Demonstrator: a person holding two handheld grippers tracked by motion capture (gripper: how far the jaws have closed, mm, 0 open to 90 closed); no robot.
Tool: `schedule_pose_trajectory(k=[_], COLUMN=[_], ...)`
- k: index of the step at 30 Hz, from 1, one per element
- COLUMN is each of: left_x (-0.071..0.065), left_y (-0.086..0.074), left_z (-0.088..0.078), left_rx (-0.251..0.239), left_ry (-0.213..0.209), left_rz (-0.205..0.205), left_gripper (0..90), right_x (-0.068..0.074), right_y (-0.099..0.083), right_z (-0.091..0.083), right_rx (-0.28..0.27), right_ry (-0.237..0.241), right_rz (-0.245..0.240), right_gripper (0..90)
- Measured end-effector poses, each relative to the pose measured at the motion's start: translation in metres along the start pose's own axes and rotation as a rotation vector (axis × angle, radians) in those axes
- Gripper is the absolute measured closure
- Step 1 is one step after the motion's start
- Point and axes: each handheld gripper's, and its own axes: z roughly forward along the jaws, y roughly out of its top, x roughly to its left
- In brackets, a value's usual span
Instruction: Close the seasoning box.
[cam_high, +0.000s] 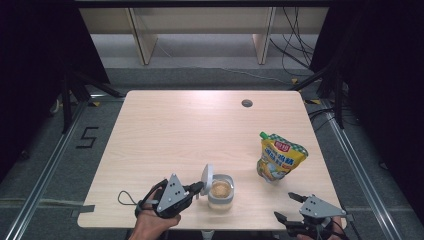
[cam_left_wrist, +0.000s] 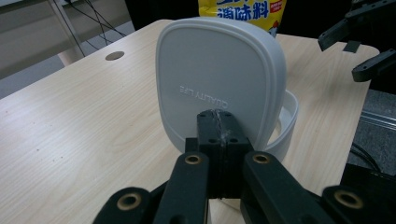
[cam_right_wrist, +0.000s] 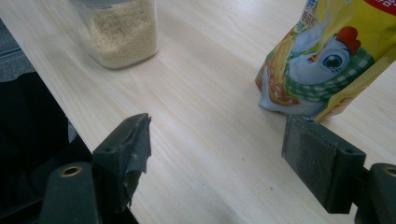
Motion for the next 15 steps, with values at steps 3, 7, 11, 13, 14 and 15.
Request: schedule_pose_trajectory(k=[3, 7, 11, 13, 14, 15], left_x=[-0.0019, -0.0041, -0.003, -0.0014, 0.0009, 0.0009], left_y=[0.0024, 0.0052, 0.0061, 0.0051, 0.0029, 0.0029], left_z=[0.0021, 0.0047, 0.0033, 0.0018, 0.0, 0.0], left_rx=[0.003, -0.002, -0.011, -0.013, -0.009, -0.009], left_ry=[-0.008, -0.016, -0.015, -0.013, -0.01, -0.01], left_rz=[0.011, 0.014, 0.006, -0.008, -0.016, -0.016], left_gripper=[89.1, 89.1, 89.0, 88.0, 87.4, 86.4], right_x=[0.0001, 0.0005, 0.0012, 0.0013, 0.0014, 0.0014], right_y=[0.0, -0.0002, -0.0003, -0.0002, -0.0001, -0.0001], right_z=[0.0, 0.0003, -0.0002, -0.0001, 0.0001, 0.0001], right_rx=[0.001, -0.001, 0.005, 0.003, 0.004, 0.004], right_ry=[0.001, 0.002, 0.005, 0.005, 0.004, 0.004], right_rz=[0.0, -0.003, 0.007, 0.007, 0.005, 0.005], right_gripper=[24.9, 24.9, 24.9, 24.9, 24.9, 24.9])
